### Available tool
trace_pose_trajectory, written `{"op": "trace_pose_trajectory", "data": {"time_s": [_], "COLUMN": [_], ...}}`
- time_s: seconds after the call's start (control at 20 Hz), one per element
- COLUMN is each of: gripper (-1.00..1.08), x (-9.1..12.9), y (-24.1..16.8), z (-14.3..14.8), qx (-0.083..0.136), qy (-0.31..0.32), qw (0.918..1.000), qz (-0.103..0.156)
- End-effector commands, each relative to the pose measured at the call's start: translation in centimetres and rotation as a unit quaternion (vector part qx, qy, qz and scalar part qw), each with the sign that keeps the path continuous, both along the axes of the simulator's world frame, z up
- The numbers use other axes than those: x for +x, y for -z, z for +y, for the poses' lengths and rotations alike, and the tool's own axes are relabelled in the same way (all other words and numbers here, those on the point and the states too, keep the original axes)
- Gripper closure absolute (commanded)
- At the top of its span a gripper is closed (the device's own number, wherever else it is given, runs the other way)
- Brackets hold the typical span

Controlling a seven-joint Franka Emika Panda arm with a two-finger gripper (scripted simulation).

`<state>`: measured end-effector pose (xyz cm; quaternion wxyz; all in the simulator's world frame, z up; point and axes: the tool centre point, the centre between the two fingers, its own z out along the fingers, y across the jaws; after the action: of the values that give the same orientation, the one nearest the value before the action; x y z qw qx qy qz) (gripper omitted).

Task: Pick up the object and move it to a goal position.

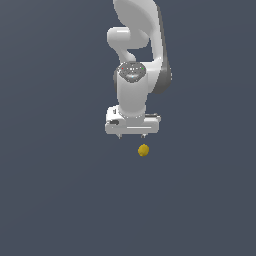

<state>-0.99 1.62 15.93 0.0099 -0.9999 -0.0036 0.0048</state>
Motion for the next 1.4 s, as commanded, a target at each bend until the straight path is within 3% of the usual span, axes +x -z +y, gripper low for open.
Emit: {"op": "trace_pose_trajectory", "data": {"time_s": [0.0,0.75,1.1,1.35], "gripper": [-0.92,-0.92,-0.92,-0.92], "x": [0.0,-0.6,-0.3,-0.3], "y": [0.0,1.2,3.4,6.1], "z": [0.0,-1.0,1.2,3.9], "qx": [0.0,0.009,0.001,-0.006], "qy": [0.0,0.016,-0.039,-0.107], "qw": [1.0,0.9997,0.9992,0.9943], "qz": [0.0,0.016,0.009,0.001]}}
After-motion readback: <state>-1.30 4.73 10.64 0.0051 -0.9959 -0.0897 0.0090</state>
